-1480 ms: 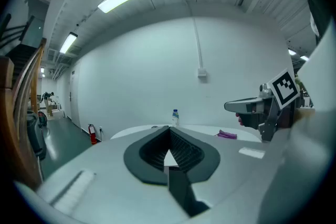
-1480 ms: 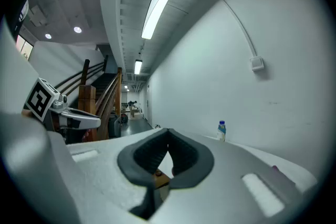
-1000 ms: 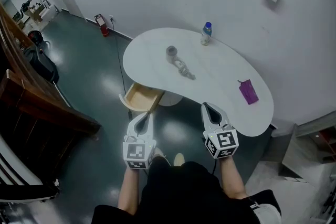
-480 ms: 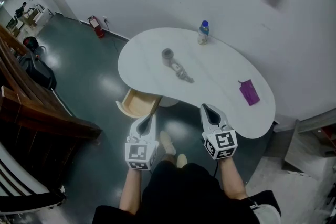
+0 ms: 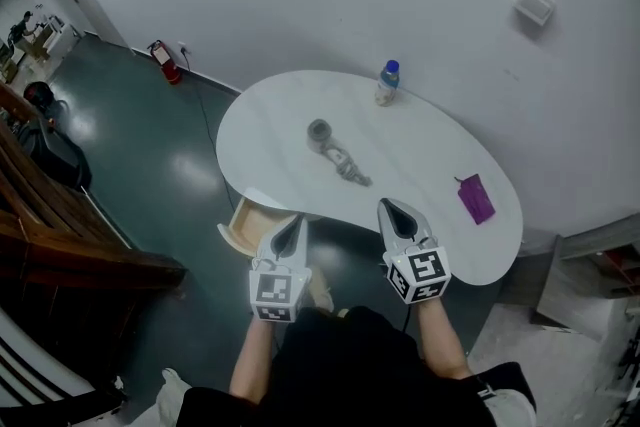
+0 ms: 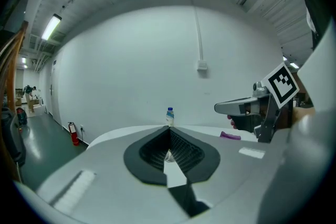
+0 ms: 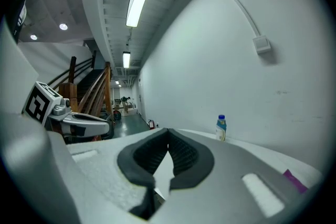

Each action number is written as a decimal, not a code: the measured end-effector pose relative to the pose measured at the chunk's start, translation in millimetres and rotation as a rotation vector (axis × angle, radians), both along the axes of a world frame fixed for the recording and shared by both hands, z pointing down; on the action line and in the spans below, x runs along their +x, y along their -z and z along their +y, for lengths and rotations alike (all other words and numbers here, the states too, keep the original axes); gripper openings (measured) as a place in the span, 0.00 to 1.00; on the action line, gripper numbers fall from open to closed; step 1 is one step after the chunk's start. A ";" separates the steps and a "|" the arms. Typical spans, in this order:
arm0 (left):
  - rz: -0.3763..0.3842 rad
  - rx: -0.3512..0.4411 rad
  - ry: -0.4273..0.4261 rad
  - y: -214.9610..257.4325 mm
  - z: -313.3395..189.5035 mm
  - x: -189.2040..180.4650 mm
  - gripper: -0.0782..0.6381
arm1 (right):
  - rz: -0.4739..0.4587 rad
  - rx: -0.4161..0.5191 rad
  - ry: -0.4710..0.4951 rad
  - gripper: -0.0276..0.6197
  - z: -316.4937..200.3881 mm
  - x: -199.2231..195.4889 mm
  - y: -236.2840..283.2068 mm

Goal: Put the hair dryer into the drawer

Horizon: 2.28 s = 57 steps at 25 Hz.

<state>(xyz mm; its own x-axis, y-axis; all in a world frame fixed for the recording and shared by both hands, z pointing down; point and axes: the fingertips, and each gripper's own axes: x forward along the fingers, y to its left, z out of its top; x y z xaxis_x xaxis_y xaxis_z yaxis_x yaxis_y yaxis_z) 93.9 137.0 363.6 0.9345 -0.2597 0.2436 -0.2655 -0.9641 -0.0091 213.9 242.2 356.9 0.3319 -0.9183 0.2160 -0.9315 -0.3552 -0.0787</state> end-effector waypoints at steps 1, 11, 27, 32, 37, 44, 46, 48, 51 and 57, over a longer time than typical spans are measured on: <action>0.006 -0.003 -0.005 0.6 -7.9 3.9 0.12 | -0.002 -0.002 -0.002 0.05 -9.2 2.8 0.3; 0.001 -0.063 -0.042 -28.4 -75.5 27.6 0.12 | -0.010 -0.057 -0.025 0.05 -81.9 24.2 -18.6; -0.057 -0.161 0.017 -83.6 -116.1 69.8 0.12 | -0.066 -0.172 0.049 0.05 -136.0 72.0 -85.8; -0.087 -0.188 0.064 -100.9 -123.7 82.3 0.12 | -0.104 -0.210 0.124 0.05 -157.6 87.3 -106.7; -0.122 -0.217 0.117 -122.3 -130.8 96.1 0.12 | -0.137 -0.263 0.198 0.05 -173.8 99.4 -137.6; -0.173 -0.276 0.188 -155.1 -141.3 107.6 0.12 | -0.209 -0.334 0.274 0.05 -194.2 116.5 -182.0; -0.190 -0.291 0.208 -163.7 -143.4 108.6 0.12 | -0.221 -0.352 0.296 0.06 -199.8 120.7 -193.6; -0.205 -0.305 0.229 -171.4 -146.1 108.4 0.12 | -0.229 -0.367 0.324 0.08 -207.0 122.7 -204.0; -0.220 -0.320 0.258 -179.6 -149.4 109.1 0.12 | -0.237 -0.399 0.364 0.12 -216.3 124.8 -219.0; -0.233 -0.338 0.303 -189.8 -151.9 113.1 0.12 | -0.242 -0.485 0.412 0.34 -225.3 129.7 -254.3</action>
